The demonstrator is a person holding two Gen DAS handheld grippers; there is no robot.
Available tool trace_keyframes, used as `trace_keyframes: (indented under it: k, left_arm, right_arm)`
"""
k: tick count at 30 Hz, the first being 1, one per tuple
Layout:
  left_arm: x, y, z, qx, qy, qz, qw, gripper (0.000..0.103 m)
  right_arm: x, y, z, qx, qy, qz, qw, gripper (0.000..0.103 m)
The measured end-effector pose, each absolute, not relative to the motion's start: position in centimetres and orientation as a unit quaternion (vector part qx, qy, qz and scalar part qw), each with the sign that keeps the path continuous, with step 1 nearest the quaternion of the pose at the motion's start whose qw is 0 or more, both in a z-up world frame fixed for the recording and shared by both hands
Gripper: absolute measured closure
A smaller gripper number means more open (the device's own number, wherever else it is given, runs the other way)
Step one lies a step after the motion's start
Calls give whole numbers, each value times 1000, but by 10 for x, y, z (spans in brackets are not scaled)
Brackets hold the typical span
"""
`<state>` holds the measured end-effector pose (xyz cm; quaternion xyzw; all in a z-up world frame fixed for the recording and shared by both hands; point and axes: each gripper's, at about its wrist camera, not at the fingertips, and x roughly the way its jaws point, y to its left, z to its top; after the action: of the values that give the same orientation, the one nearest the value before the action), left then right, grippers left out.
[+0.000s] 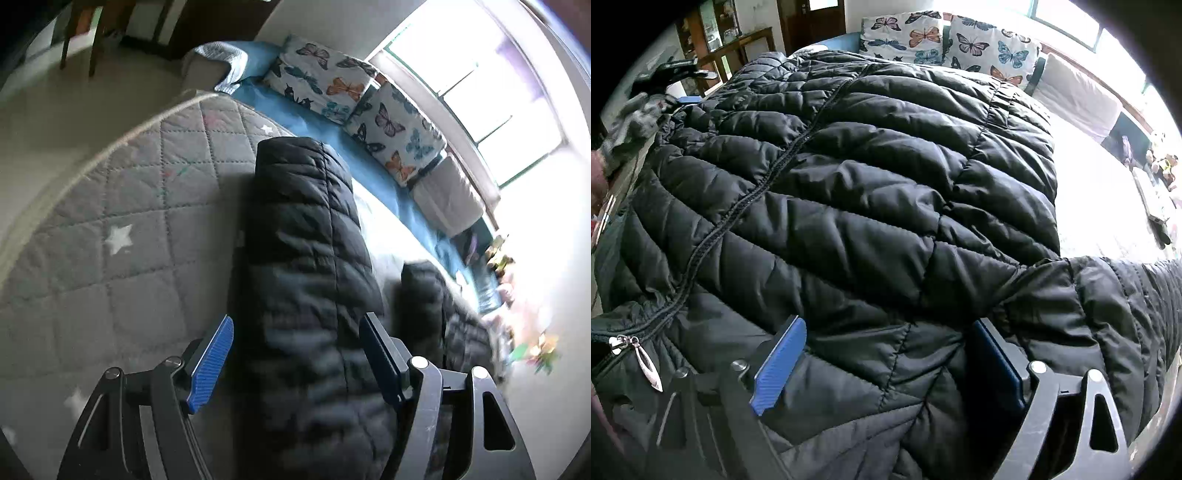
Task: Fold large clothes
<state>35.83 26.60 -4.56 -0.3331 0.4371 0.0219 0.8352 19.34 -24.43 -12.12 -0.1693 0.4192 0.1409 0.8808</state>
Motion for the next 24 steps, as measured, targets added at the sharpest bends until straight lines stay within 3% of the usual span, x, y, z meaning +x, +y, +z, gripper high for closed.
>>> trace_keyframes:
  k: [6,8,9,10,15,19,21,24]
  left_arm:
    - [393,281,-76,-353,418,33,836,34]
    - [397,284,-78,-362,404,23,840,62]
    - [397,286,-78,-363,401,25,841,85]
    - [394,288,-77,-365,398,29,841,89]
    - [364,326,-51,-366,336,112,861,92]
    - [358,351,-74,-379,373,127,837,93]
    - [350,356,-71,-396,357,123,837,94]
    - [334,358,-33,-403,306,104,856,95]
  right_arm:
    - [193,-244,-123,-168,419,141,881,2]
    - [194,-244,-123,-168,419,142,881,1]
    - [194,-243,-123,-168,419,142,881,1]
    - [195,-243,-124,-169,420,142,880,0]
    - [195,-240,-124,-172,423,139,879,0]
    - [196,-240,-124,-171,422,142,879,0]
    - [196,-240,-124,-173,423,140,878,0]
    - [197,-238,-123,-180,425,137,876,0]
